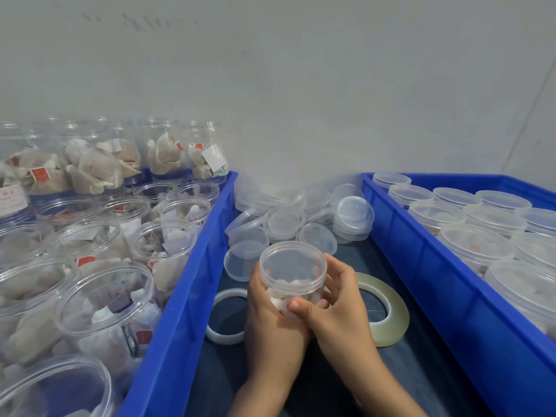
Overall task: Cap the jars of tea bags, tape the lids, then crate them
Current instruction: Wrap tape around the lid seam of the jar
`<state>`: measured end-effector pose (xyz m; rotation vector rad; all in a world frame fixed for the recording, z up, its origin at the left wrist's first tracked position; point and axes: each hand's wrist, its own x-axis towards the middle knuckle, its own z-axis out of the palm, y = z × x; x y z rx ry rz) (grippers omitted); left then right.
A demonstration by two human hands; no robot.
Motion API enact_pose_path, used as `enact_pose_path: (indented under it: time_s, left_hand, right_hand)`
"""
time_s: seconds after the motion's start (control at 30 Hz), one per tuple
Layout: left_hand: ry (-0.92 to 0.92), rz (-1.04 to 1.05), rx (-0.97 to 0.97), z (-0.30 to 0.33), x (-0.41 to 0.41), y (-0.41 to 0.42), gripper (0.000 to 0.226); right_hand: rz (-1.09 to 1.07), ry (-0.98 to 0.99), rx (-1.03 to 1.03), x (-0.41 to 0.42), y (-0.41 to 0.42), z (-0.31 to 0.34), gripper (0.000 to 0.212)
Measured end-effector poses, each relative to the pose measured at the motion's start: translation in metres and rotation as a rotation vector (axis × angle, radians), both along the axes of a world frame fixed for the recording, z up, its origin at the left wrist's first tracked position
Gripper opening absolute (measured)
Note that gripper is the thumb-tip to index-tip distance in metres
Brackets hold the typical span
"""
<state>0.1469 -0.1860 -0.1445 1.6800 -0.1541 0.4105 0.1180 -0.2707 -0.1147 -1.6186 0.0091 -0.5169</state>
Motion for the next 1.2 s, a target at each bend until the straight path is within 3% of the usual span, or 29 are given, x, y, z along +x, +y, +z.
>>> enact_pose_path:
  time_s: [0.13,0.33,0.9,1.07,1.13,1.2]
  left_hand:
    - [0.005,-0.004,0.008,0.001,-0.001,0.0,0.099]
    - [0.004,-0.009,0.007,0.001,-0.001,0.0,0.099]
    - [0.029,0.018,0.048,0.003,-0.004,0.0,0.094]
    - [-0.001,0.005,0.096,0.006,-0.006,0.003,0.106]
    - [0.001,0.007,0.077,0.007,-0.006,0.005,0.111]
    - [0.007,0.018,0.057,0.008,-0.005,0.006,0.111]
  right_hand:
    - [0.017,0.015,-0.057,-0.002,0.001,0.003,0.098]
    - [-0.016,-0.008,-0.085,-0.003,0.0,0.004,0.077]
    - [-0.051,-0.041,-0.115,0.0,-0.002,-0.001,0.069]
    - [-0.007,0.076,-0.427,-0.001,-0.026,0.005,0.071]
    - [-0.063,0.177,-0.473,-0.001,-0.041,0.002,0.068]
    - [-0.176,0.33,-0.651,-0.003,-0.055,-0.001,0.072]
